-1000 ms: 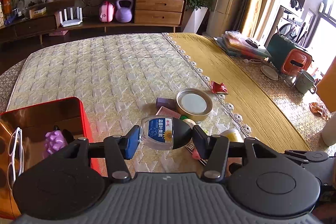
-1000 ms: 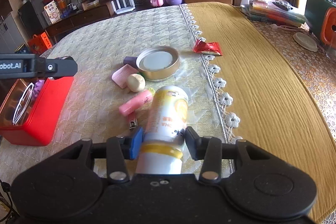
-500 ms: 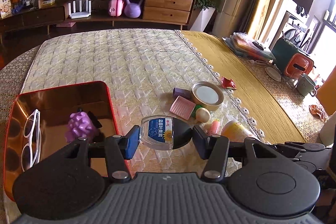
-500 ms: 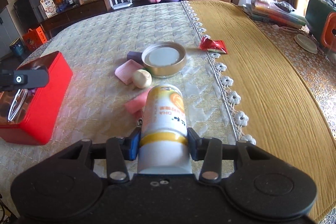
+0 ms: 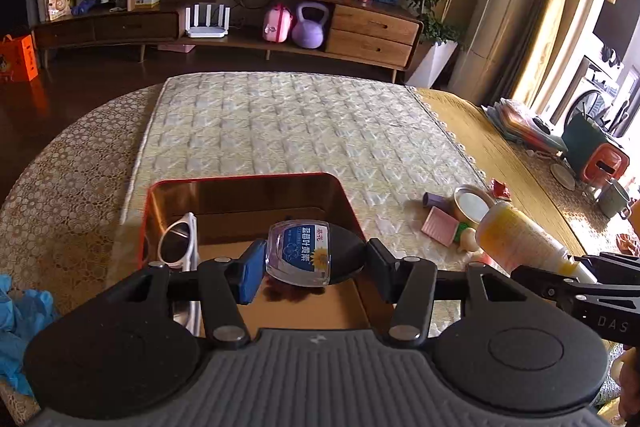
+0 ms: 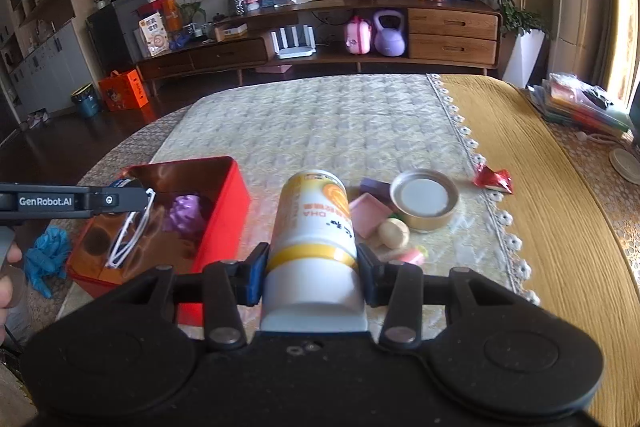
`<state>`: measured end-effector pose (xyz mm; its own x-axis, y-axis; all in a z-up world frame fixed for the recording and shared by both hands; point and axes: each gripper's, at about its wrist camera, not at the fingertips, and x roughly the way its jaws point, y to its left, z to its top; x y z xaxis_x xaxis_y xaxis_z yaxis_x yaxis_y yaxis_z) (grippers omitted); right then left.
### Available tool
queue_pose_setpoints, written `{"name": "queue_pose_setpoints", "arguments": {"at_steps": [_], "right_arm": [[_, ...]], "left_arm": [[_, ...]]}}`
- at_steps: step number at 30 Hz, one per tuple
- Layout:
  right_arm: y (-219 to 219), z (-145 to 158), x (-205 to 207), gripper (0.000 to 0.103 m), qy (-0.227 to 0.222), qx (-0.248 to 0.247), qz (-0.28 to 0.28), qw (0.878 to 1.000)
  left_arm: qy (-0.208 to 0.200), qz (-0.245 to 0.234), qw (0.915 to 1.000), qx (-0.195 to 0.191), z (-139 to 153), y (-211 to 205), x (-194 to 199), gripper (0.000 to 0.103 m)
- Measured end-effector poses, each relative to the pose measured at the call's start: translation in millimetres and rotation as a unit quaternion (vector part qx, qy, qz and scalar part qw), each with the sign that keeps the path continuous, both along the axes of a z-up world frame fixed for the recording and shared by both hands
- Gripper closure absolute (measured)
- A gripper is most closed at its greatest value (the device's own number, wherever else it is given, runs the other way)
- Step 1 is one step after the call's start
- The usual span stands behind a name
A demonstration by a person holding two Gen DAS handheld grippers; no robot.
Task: Organize rigid objects
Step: 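Carry both bottles over the red tin with both grippers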
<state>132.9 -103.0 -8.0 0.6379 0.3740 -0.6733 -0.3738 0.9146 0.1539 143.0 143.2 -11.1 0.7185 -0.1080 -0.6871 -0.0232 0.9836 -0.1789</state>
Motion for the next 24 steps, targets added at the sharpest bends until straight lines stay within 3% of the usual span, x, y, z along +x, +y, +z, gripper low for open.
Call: {"name": "queue_pose_setpoints", "arguments": {"at_steps": [12, 24], "right_arm": [[85, 0, 0, 0.059, 0.0, -0.009, 0.074, 0.997], [147, -24, 1, 0.059, 0.027, -0.034, 0.141, 0.989]], "left_arm": [[0.012, 0.046, 0.9988, -0.013, -7, 56, 13, 0.05], [0.027, 0.044, 0.9985, -0.019, -23, 60, 43, 0.05]]}}
